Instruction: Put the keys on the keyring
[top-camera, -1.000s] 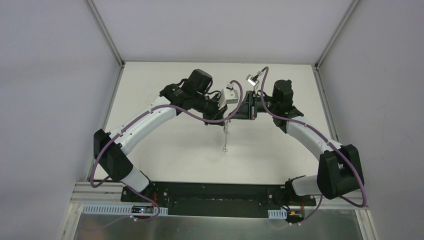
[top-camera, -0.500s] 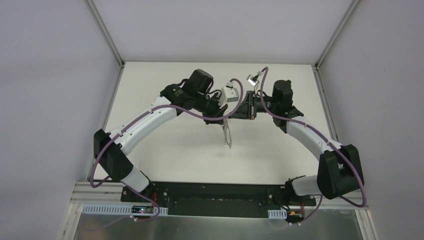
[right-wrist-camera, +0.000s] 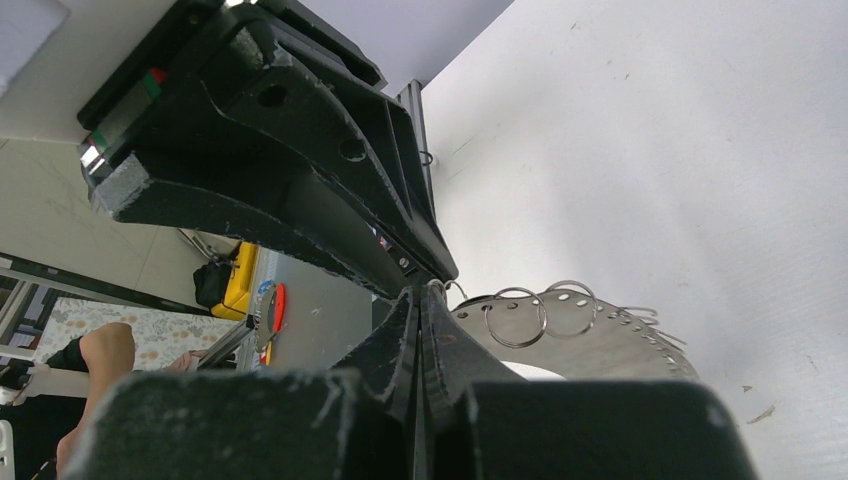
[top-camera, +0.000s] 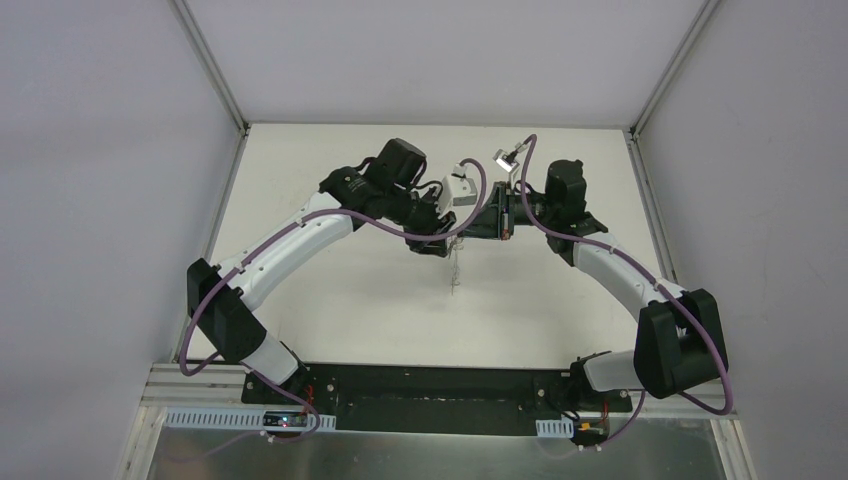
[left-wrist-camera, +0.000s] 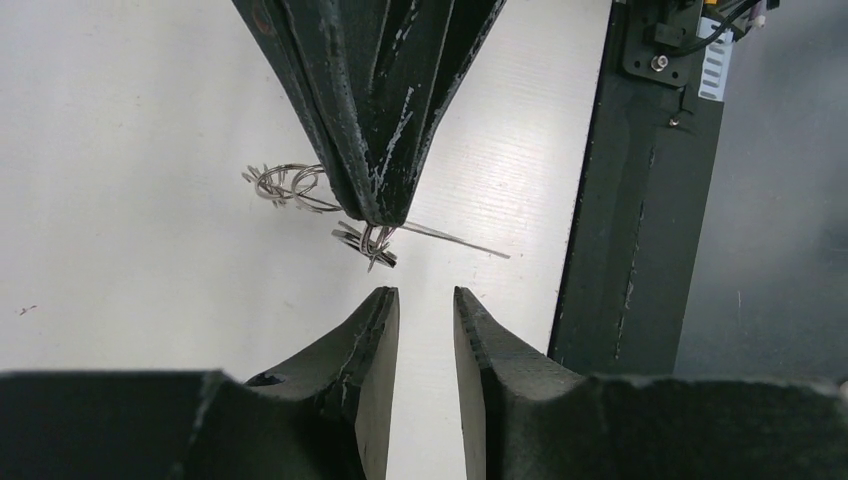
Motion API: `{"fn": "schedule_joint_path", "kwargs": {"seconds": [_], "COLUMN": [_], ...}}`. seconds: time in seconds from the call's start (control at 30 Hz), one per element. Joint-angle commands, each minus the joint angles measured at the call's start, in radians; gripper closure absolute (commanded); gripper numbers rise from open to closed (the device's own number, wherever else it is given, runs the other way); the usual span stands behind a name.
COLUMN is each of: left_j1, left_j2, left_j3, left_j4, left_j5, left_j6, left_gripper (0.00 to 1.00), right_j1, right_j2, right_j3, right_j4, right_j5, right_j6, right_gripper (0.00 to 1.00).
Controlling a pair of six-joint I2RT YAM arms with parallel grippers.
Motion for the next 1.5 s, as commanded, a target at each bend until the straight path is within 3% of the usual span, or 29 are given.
{"fn": "schedule_joint_path", "kwargs": {"seconds": [0.0,0.2,0.63,0.67,0.73,1.3,1.47], "left_j1": [0.018,0.054,0.054,0.055,0.055,0.069,0.07], "left_j2": [-0.014,0.02,0.065,0.066,0.069,0.075,0.08], "left_j3": [0.061,0.091,0.108,0.106,0.106,0.092,0.099], "left_j4": [0.005,0.043,0.057,0.184,0.065,0.033,0.043], "left_j5": [0.057,0.125,0.237,0.241,0.251,0.29,0.293], "left_j6": [-0.019,-0.072,-0.03,-0.03,-0.03,-0.036,-0.052], "left_gripper": [0.71,0.68,0.64,0.64,0.64,0.85,0.95], "right_j1": [-0.006,-0.007,-0.006,-0.006,-0.006,-0.007,-0.006], "right_j2": [-0.046,-0.05,-0.054,-0.053,-0.049,-0.037,-0.035], "right_j3": [0.027,0.023,0.016,0.016,0.018,0.019,0.018], "right_j4": [0.033,0.036,0.062,0.061,0.061,0.061,0.062], "right_j5": [-0.046,-0.051,-0.059,-0.057,-0.06,-0.057,-0.056], "right_j6": [-0.011,-0.01,0.013,0.013,0.015,0.013,0.015], "right_gripper": [1.0,1.0,1.0,1.0,1.0,1.0,1.0]}}
